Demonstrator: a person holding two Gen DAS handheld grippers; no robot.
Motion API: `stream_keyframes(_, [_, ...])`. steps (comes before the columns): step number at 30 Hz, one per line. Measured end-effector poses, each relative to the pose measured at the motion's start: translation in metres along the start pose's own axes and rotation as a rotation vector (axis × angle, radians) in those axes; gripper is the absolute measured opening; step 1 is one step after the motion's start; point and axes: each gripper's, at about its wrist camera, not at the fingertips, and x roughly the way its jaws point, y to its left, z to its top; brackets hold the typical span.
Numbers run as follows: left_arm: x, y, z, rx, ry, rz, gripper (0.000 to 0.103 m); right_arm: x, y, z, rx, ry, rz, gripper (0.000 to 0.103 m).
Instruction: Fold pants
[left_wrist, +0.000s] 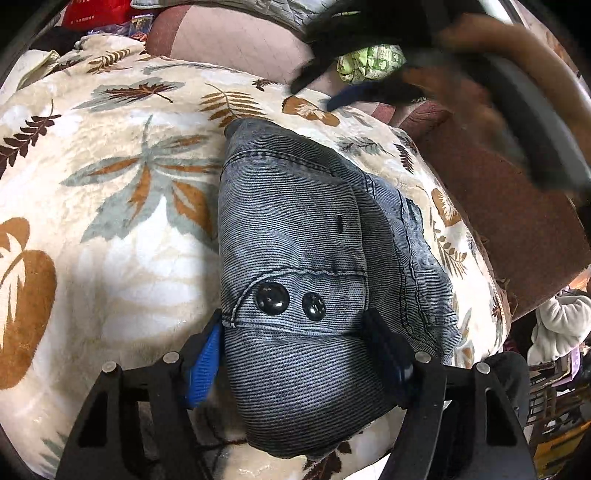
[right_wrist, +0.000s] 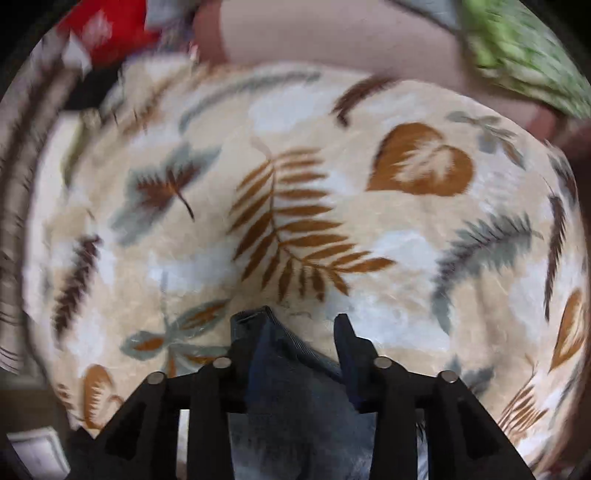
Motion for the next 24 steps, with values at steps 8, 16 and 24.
stream_keyframes(8, [-0.009,0.003,-0.005,-0.016,-0.023,-0.013,0.074,0.015,-0.084,-0.109,0.114,0.064,0.181,0.039])
stream_keyframes(16, [-0.043,0.010,-0.005,-0.071,-0.088,0.015,0.076,-0.046,-0.094,-0.173,0.109,-0.168,0.293,0.056])
stream_keyframes(24, [-0.051,0.015,-0.006,-0.098,-0.067,0.079,0.077,-0.034,-0.108,-0.225,0.159,-0.181,0.327,0.065])
